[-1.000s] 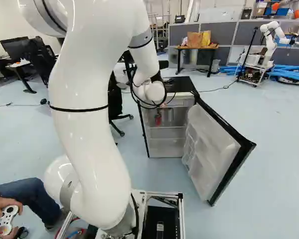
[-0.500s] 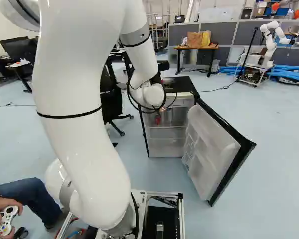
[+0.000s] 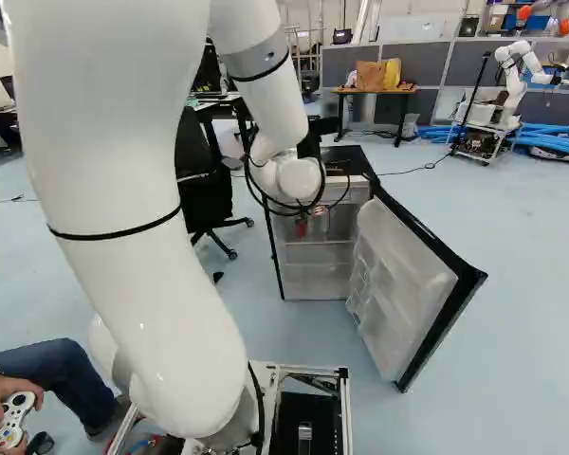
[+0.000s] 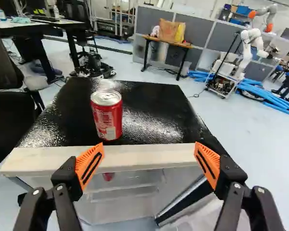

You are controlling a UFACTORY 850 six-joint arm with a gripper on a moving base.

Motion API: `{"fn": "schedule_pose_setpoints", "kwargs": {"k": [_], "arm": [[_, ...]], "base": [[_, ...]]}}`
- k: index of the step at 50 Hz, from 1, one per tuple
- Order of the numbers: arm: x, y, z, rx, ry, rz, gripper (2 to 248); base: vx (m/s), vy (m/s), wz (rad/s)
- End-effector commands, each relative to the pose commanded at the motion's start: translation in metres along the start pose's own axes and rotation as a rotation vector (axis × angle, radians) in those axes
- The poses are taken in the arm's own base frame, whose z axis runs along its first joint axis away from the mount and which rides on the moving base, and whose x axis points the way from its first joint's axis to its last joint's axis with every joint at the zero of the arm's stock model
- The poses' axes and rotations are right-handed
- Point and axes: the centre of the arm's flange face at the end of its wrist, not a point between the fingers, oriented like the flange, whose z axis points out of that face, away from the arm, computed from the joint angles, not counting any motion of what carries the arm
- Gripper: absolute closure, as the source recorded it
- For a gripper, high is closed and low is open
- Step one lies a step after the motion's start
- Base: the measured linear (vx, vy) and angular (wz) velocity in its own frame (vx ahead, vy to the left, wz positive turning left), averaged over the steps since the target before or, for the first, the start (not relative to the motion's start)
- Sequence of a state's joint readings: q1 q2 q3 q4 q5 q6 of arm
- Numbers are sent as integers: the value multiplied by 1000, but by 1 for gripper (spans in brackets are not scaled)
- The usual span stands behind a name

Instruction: Grab a drink from the fridge

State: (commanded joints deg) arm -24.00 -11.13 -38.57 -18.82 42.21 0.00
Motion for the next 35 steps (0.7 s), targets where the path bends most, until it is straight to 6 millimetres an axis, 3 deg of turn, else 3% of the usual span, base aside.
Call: {"fn": "schedule_pose_setpoints", "kwargs": {"k": [35], "arm": [[1, 63, -21, -194, -198, 155, 3]], "base": [[0, 0, 0]]}}
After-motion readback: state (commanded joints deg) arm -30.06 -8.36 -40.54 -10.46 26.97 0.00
